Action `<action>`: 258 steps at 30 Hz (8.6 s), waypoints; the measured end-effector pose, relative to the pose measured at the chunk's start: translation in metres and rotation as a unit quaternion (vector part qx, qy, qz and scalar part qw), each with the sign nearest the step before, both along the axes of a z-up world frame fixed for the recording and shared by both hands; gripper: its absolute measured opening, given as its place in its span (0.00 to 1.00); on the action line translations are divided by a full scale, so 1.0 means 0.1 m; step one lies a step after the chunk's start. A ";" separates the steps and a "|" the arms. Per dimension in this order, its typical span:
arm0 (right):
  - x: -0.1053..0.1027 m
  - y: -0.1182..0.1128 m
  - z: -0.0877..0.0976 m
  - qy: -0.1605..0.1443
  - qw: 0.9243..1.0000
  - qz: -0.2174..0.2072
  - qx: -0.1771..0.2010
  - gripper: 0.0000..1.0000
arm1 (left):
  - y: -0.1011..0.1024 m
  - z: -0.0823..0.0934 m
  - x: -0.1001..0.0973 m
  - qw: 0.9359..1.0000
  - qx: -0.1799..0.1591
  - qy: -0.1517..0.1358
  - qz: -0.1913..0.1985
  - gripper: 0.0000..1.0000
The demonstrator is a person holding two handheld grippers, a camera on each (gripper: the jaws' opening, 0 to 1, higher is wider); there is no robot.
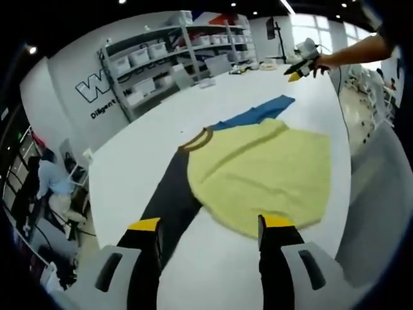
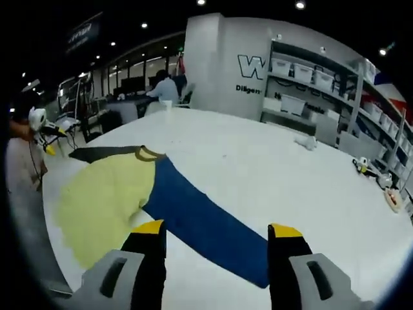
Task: Fold the garment on the visible template until the final outline fits inside the template.
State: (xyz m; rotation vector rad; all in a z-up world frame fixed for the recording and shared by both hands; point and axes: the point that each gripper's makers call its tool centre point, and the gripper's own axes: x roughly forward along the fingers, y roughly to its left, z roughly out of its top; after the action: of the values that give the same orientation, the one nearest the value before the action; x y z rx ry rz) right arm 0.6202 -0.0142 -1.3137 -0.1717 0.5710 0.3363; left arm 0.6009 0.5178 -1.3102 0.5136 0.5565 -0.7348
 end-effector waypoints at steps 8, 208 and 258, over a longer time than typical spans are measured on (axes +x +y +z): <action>-0.23 0.11 -0.16 0.010 1.000 0.011 0.013 0.65 | -0.08 -0.12 -0.08 1.000 -0.004 0.006 -0.006 0.67; -0.88 2.06 -1.32 0.120 0.990 0.065 -0.042 0.14 | -1.76 -0.60 0.10 0.951 -0.230 0.204 -0.042 0.02; -1.12 2.09 -1.25 0.131 0.986 0.092 -0.041 0.00 | -1.21 -0.57 0.16 0.985 0.004 0.044 -0.166 0.01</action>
State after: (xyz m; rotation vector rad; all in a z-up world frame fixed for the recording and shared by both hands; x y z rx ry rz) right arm 0.5081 0.1944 -1.4384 -0.2632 0.8330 0.5206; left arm 0.6169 0.3963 -1.3676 0.5902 0.5625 -1.0777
